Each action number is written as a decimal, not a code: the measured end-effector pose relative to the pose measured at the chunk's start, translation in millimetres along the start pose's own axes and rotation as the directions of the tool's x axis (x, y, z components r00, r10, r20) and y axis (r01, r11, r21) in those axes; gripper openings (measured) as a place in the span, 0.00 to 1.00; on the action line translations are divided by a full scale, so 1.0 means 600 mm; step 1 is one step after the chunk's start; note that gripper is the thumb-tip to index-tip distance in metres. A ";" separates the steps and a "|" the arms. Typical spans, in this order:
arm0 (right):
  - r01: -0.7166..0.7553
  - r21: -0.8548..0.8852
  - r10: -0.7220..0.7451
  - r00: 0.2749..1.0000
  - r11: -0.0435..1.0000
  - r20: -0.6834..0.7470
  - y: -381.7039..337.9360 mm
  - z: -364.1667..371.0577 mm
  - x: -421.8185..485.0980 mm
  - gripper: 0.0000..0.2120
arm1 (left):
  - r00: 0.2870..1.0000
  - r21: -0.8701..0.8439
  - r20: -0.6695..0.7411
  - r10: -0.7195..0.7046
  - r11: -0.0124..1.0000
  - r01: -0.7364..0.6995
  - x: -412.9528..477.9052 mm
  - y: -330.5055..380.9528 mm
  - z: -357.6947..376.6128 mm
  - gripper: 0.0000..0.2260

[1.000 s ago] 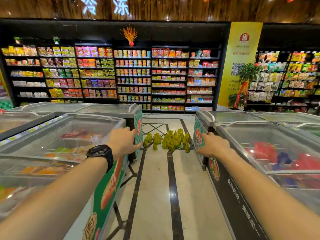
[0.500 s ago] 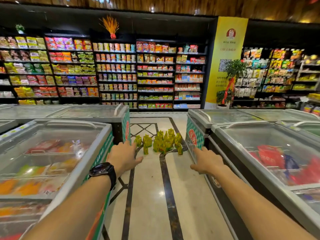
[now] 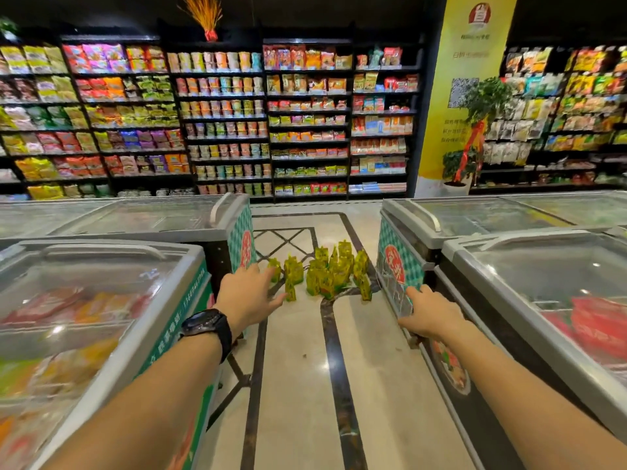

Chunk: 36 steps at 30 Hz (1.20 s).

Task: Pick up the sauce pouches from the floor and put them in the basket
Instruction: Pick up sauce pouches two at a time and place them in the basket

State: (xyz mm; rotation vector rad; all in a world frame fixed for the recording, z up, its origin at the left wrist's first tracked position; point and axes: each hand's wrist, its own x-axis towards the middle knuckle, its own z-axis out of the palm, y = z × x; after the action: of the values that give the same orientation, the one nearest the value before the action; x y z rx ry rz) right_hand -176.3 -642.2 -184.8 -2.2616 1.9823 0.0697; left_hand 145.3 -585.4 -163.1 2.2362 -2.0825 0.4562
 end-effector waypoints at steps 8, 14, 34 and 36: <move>0.111 -0.004 -0.111 0.994 0.994 0.018 -0.010 -0.027 0.310 0.34 | 1.000 0.040 0.010 -0.026 0.999 0.026 0.276 0.000 0.039 0.27; 0.142 -0.034 -0.141 0.990 0.989 0.023 -0.056 -0.035 0.531 0.32 | 0.999 0.067 0.027 0.042 0.997 -0.044 0.479 -0.030 0.122 0.26; 0.058 0.064 -0.066 0.990 0.996 0.129 -0.145 -0.044 1.255 0.33 | 0.980 -0.023 0.190 0.053 0.999 -0.049 1.147 -0.152 0.460 0.28; 0.075 0.073 -0.085 0.987 0.994 0.138 -0.143 -0.040 1.348 0.33 | 0.980 -0.005 0.200 0.026 1.000 -0.026 1.224 -0.154 0.487 0.28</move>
State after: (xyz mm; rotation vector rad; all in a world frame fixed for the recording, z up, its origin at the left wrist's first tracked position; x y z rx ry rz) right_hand 16.1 -1430.1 -253.8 -2.2249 1.7943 0.1473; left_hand 323.6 -1356.9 -244.9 2.3440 -2.2050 0.2377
